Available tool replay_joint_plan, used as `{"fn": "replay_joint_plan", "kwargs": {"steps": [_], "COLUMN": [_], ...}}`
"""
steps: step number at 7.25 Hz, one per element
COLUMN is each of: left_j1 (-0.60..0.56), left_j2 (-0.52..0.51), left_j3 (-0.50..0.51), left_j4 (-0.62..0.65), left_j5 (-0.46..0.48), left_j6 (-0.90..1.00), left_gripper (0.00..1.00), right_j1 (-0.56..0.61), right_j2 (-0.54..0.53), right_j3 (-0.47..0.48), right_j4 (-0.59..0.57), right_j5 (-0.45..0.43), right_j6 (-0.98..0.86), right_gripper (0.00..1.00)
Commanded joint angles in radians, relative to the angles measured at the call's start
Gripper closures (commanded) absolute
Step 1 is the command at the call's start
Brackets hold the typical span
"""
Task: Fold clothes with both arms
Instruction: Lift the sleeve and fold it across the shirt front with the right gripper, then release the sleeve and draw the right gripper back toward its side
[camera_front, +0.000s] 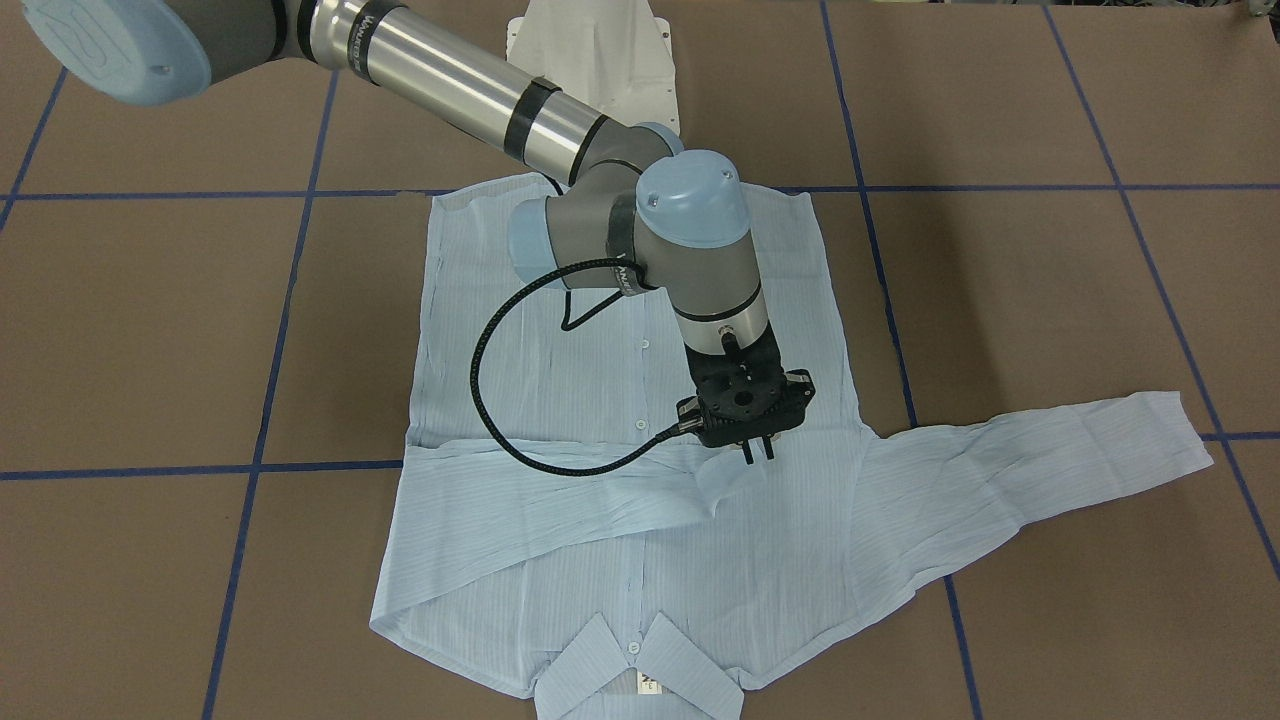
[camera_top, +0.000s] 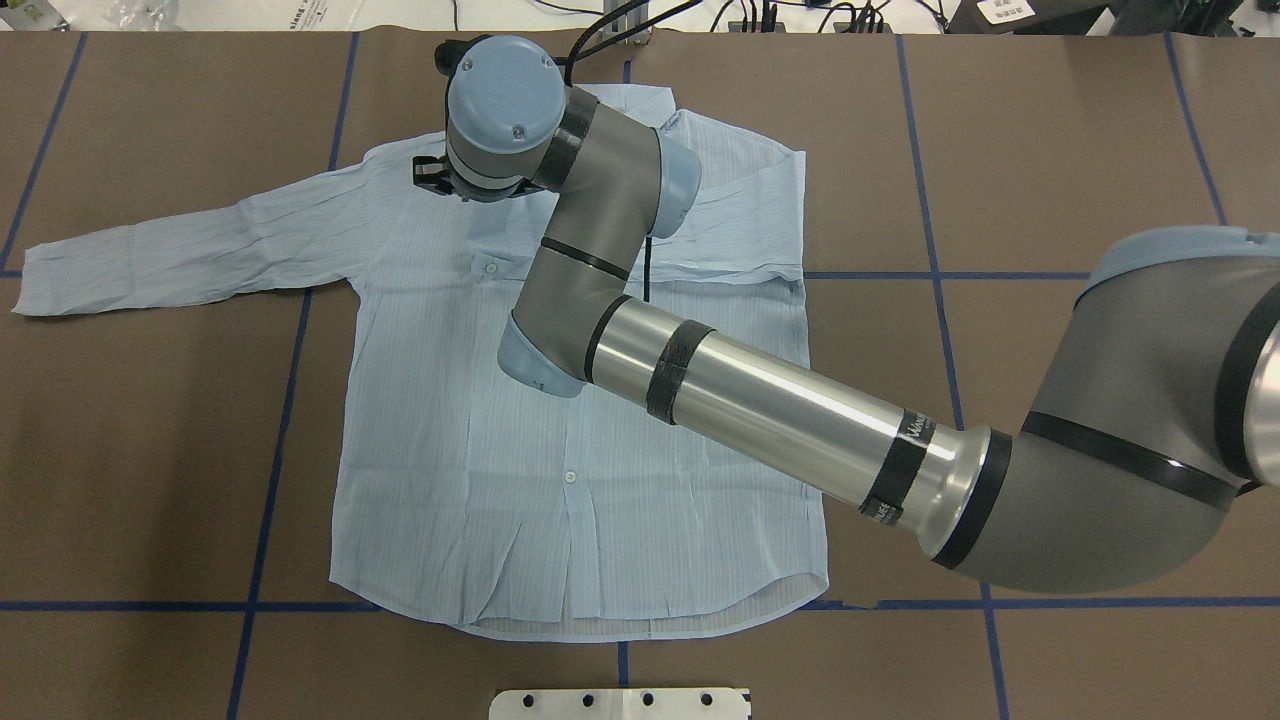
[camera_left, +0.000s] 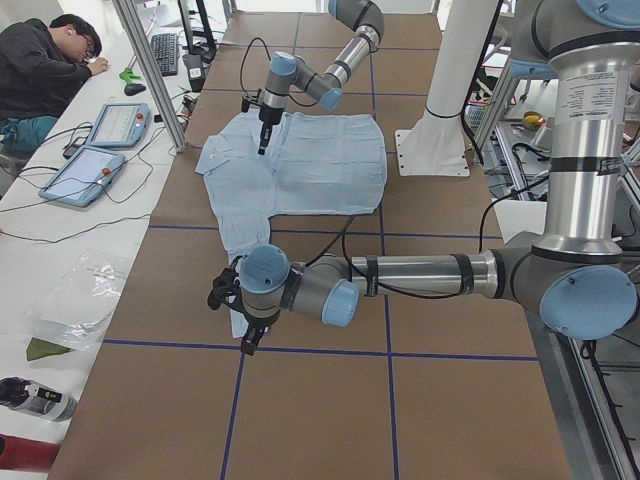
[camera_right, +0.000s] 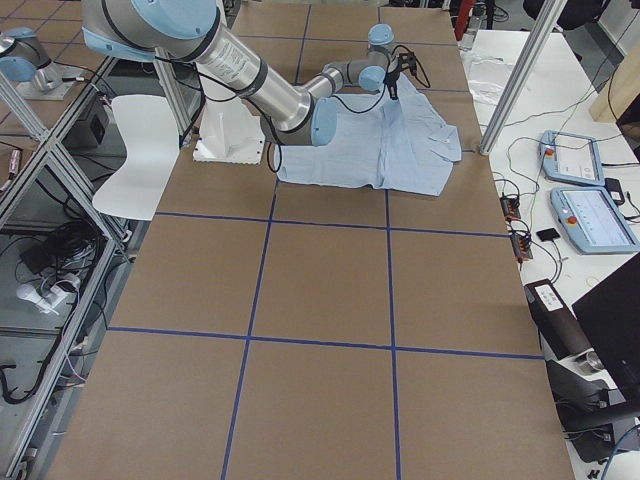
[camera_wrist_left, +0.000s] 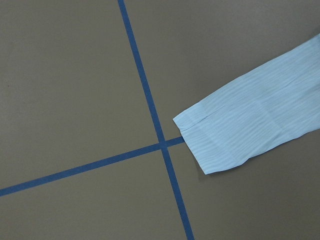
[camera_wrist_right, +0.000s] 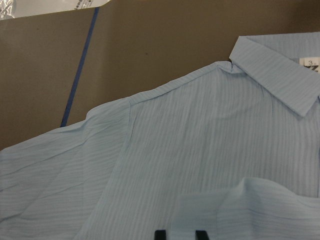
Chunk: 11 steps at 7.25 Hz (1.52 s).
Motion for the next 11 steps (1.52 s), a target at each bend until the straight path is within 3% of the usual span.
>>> {"fn": "replay_joint_plan", "kwargs": {"steps": [1, 3, 4, 5, 6, 7, 9, 11], "left_j1": [0.002, 0.003, 0.006, 0.017, 0.049, 0.110, 0.258, 0.409], "left_j2": [-0.010, -0.045, -0.042, -0.041, -0.041, -0.034, -0.031, -0.031], "left_j3": [0.002, 0.031, 0.086, 0.209, 0.294, 0.298, 0.298, 0.295], "left_j4": [-0.001, -0.033, -0.183, -0.400, -0.562, -0.644, -0.755, -0.818], "left_j5": [0.001, 0.001, 0.002, 0.004, 0.021, 0.098, 0.227, 0.387], "left_j6": [-0.002, -0.177, -0.348, -0.477, -0.612, -0.775, -1.054, -1.279], "left_gripper": [0.00, 0.00, 0.00, 0.00, 0.00, 0.01, 0.02, 0.07], "right_j1": [0.000, 0.005, 0.018, 0.041, 0.084, 0.107, 0.136, 0.195], "right_j2": [0.007, -0.008, -0.055, -0.124, -0.163, -0.215, -0.406, -0.505], "right_j3": [-0.008, 0.052, 0.186, 0.313, 0.369, 0.464, 0.753, 0.869], "right_j4": [0.025, -0.042, -0.217, -0.342, -0.425, -0.541, -0.761, -0.842], "right_j5": [-0.023, -0.023, -0.015, 0.029, 0.119, 0.152, 0.153, 0.208], "right_j6": [0.000, 0.019, 0.003, -0.004, -0.006, -0.050, -0.247, -0.374], "right_gripper": [0.00, 0.00, 0.00, 0.00, 0.00, 0.00, 0.00, 0.00]}}
